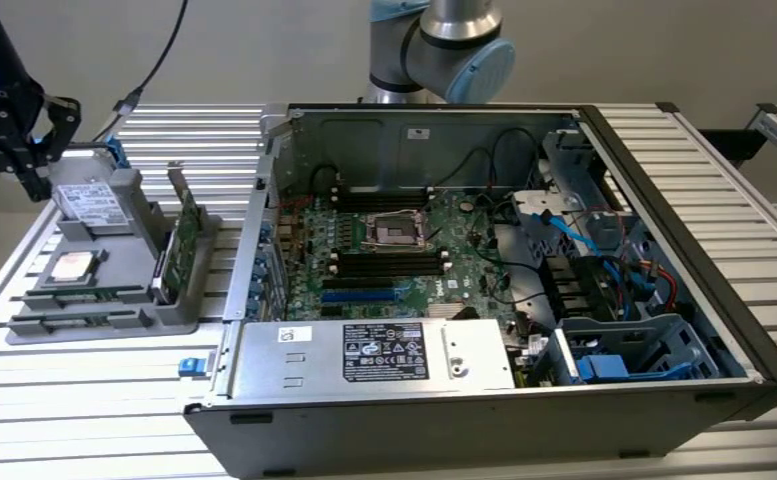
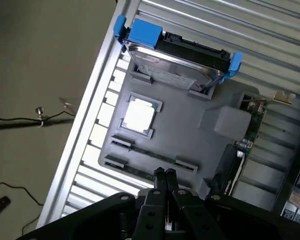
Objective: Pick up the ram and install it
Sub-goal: 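Pick up the ram and move it above insertion slot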
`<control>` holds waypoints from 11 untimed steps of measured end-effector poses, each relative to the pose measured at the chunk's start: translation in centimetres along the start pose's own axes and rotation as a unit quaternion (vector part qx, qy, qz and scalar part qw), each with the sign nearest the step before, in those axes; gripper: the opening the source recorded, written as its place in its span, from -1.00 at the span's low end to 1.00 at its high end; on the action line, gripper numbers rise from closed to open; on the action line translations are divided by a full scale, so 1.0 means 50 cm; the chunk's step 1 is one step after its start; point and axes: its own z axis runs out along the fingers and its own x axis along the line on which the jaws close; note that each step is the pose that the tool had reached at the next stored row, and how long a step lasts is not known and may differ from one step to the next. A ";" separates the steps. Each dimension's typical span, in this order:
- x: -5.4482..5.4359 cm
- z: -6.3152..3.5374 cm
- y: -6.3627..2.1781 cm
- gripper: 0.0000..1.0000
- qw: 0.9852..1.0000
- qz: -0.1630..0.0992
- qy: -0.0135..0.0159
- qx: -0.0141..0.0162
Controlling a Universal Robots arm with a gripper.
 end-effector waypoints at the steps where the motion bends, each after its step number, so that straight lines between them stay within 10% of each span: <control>1: 0.000 0.000 0.000 -0.80 1.000 -0.009 0.001 0.001; 11: 0.000 0.000 0.000 -0.80 0.995 -0.104 0.006 0.008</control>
